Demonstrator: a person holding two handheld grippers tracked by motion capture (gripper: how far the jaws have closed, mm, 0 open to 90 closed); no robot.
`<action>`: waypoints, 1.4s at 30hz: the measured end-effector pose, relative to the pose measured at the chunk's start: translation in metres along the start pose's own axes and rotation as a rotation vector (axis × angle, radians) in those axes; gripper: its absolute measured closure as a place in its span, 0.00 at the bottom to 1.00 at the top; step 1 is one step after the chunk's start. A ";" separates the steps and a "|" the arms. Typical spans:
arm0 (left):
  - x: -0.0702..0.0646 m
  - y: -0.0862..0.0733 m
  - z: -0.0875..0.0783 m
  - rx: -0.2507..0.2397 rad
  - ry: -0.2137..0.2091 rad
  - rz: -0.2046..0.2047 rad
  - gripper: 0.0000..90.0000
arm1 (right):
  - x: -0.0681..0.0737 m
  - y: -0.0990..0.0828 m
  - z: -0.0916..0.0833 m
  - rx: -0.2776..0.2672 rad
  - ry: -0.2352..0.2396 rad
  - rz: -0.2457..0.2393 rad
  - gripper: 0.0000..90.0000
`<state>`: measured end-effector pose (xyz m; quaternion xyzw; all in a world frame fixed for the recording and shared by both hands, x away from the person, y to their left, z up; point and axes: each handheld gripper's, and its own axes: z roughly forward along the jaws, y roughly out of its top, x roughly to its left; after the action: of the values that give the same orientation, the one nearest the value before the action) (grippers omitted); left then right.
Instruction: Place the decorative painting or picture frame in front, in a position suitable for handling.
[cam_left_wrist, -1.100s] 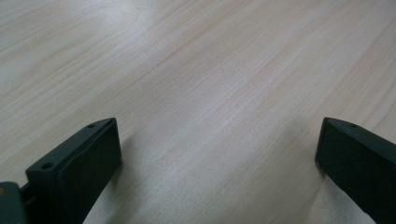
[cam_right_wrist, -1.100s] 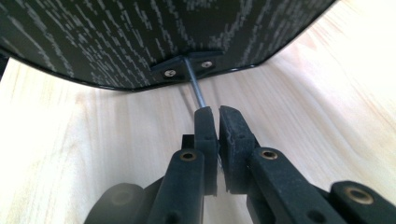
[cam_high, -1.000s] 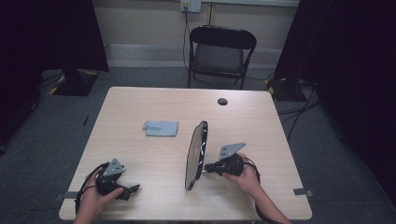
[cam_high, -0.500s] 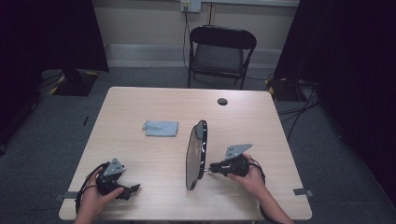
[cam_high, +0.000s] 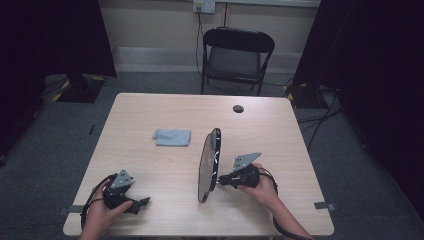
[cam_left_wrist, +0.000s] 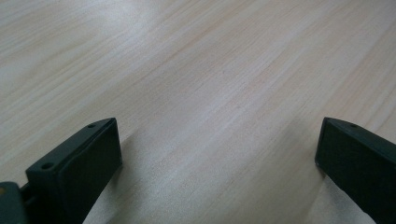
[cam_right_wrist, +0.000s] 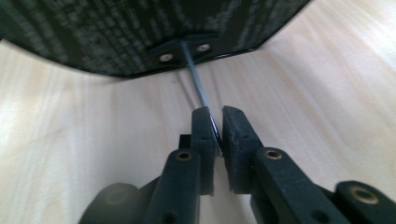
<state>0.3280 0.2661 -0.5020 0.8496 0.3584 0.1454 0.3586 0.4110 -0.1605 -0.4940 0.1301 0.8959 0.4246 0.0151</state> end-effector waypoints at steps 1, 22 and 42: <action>0.000 0.000 0.000 0.000 0.000 0.000 0.00 | 0.001 0.000 0.000 0.000 0.004 -0.003 0.95; 0.000 0.000 0.000 -0.002 0.002 -0.001 0.00 | -0.006 -0.019 -0.023 -0.001 -0.020 0.028 0.99; 0.000 0.000 0.000 -0.001 0.004 -0.002 0.00 | -0.019 -0.051 -0.065 -0.003 -0.089 0.095 0.99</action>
<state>0.3278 0.2657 -0.5021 0.8487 0.3599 0.1469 0.3586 0.4095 -0.2455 -0.4926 0.1914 0.8865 0.4198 0.0349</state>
